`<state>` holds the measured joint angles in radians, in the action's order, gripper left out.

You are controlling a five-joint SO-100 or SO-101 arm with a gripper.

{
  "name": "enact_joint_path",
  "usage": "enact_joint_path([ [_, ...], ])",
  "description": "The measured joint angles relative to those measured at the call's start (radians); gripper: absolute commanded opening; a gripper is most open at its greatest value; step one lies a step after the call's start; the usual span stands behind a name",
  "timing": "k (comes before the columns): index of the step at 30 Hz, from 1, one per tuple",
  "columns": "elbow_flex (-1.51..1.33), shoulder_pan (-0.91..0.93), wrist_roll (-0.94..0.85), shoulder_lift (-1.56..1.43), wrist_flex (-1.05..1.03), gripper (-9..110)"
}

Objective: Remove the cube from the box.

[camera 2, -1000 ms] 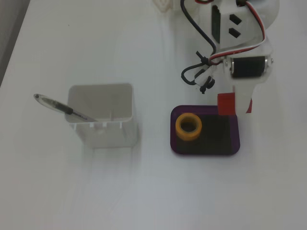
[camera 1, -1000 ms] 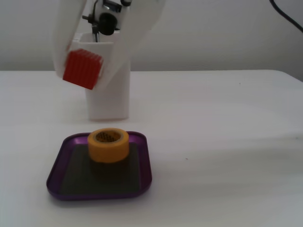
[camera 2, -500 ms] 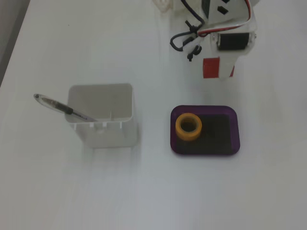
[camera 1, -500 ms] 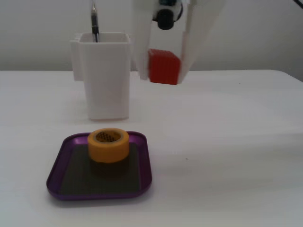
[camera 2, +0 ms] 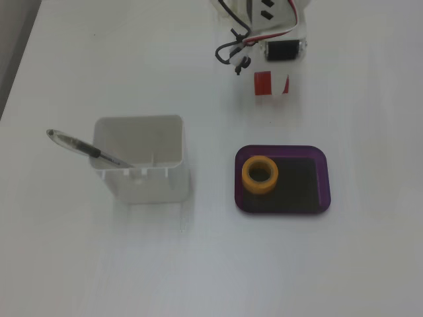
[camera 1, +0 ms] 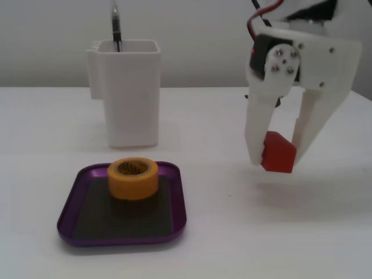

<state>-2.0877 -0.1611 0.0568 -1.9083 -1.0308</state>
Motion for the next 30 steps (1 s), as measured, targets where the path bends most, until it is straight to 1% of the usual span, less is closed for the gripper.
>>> enact_joint_path([
  [5,-0.181,-0.002,0.0,-0.038,0.138,-1],
  [13,-0.218,-0.011,0.0,-0.043,0.206,0],
  [16,-0.218,-0.009,0.0,-0.043,0.209,3],
  [23,-0.218,-0.005,0.0,-0.06,0.204,19],
  [25,-0.212,-0.005,0.0,-0.063,0.172,20],
  [30,-0.114,-0.002,0.0,-0.08,0.035,21],
])
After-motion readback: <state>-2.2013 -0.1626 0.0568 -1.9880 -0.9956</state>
